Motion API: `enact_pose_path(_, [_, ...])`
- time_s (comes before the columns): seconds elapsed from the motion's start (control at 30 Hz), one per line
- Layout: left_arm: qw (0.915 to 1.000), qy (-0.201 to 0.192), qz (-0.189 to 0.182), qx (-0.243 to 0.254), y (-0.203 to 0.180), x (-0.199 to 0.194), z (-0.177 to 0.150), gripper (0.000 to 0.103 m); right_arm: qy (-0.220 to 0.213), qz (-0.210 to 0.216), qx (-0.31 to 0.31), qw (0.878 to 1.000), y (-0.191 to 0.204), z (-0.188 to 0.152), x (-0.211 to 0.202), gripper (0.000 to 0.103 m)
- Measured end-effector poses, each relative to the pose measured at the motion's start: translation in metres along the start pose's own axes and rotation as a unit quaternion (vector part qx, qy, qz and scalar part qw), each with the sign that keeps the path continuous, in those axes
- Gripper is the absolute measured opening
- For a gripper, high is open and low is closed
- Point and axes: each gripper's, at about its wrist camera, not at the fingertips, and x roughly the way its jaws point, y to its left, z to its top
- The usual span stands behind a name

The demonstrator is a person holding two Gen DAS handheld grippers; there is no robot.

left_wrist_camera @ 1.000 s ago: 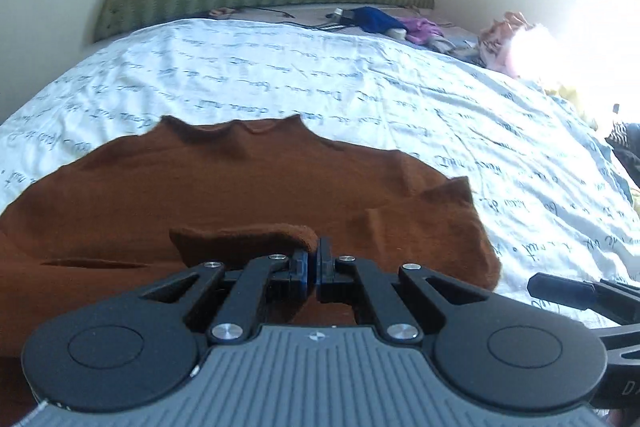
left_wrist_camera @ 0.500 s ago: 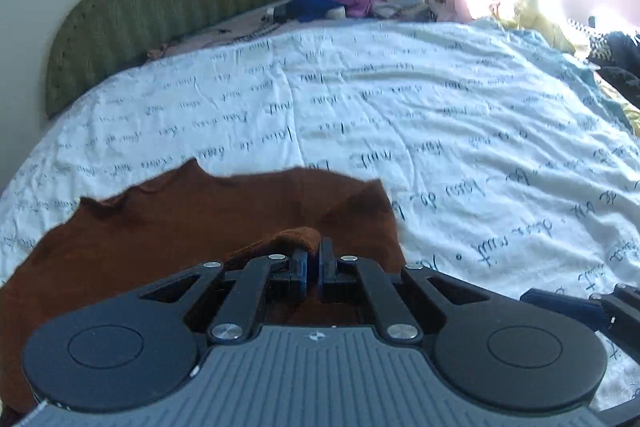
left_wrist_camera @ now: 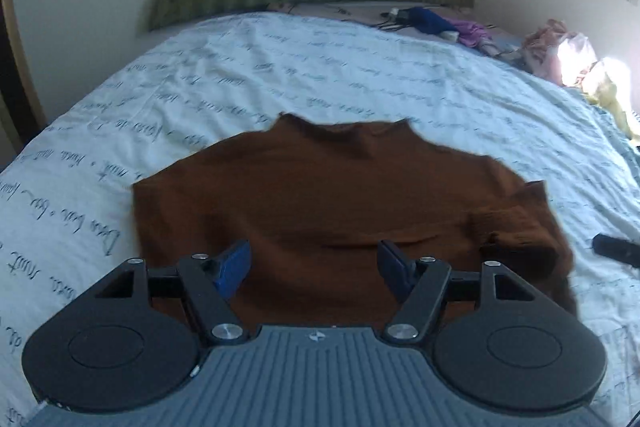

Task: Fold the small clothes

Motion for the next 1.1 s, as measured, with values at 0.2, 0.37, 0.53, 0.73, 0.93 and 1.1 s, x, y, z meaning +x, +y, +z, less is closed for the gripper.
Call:
enact_pose_path(0.2, [0.9973,0.031,0.055,0.036,0.037,0.026,-0.040,0.076,0.030,-0.033,-0.138,0.989,0.049,0.003,0.034,0.048])
enact_pose_path(0.37, [0.9980,0.043,0.047,-0.004,0.052,0.022,-0.050,0.088,0.019,-0.093,-0.438,0.894,0.130,-0.046,0.061,0.046])
enact_pose_path(0.53, [0.9980,0.036,0.049,-0.016,0.061,0.016,-0.057,0.091,0.043,-0.147,-0.510,0.847,0.149,-0.057,0.112,0.005])
enact_pose_path(0.73, [0.9979,0.021,0.060,-0.015,0.067,0.011,-0.065,0.092,-0.004,-0.120,-0.266,0.957,0.100,0.010,0.073,0.005])
enact_pose_path(0.93, [0.9968,0.008,0.076,-0.023,0.072,0.005,-0.070,0.092,0.060,-0.091,0.006,0.994,-0.015,0.028,0.064,0.012])
enact_pose_path(1.1, [0.9957,0.009,0.089,-0.022,0.081,-0.008,-0.072,0.092,0.029,-0.072,0.068,0.995,-0.048,0.016,0.032,0.044])
